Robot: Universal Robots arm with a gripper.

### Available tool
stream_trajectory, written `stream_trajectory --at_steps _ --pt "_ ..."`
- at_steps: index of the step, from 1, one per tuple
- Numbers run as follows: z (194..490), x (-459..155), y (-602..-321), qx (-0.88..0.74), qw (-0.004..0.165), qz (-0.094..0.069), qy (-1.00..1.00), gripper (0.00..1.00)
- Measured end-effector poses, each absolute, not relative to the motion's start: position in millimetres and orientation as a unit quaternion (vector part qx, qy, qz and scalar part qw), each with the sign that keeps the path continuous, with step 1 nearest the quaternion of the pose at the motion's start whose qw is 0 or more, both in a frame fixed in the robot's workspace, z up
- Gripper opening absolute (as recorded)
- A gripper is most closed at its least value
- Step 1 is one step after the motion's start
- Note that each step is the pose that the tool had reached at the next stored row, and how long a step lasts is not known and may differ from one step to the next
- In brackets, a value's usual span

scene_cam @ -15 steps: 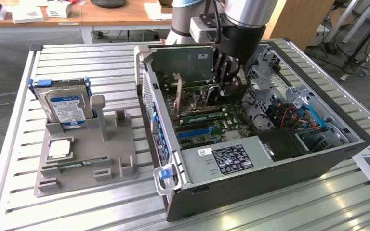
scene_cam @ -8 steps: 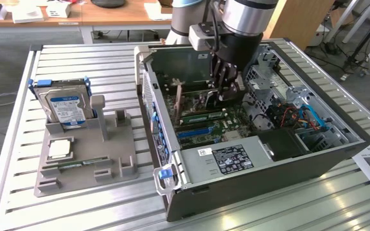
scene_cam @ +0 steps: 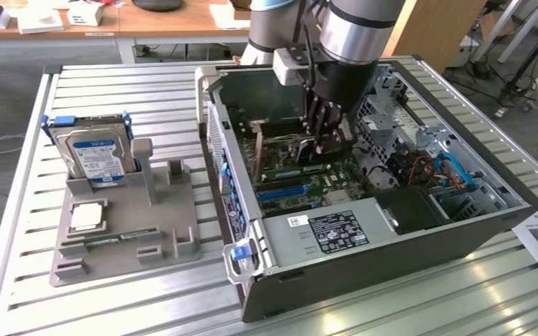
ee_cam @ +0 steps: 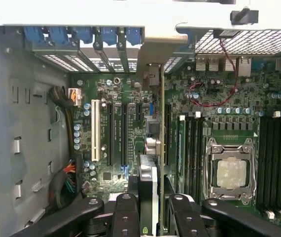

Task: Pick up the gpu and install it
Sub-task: 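Insert the gpu into the slot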

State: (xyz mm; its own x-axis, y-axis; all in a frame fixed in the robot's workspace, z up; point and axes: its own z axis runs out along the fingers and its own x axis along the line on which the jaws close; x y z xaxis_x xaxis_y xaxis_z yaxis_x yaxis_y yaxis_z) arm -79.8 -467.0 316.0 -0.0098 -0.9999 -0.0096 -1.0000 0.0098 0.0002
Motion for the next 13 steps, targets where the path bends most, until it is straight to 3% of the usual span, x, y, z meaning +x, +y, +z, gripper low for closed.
stream_trajectory --at_steps 13 --pt "292.3 -80.8 -467.8 -0.704 0.003 0.004 0.711 0.28"
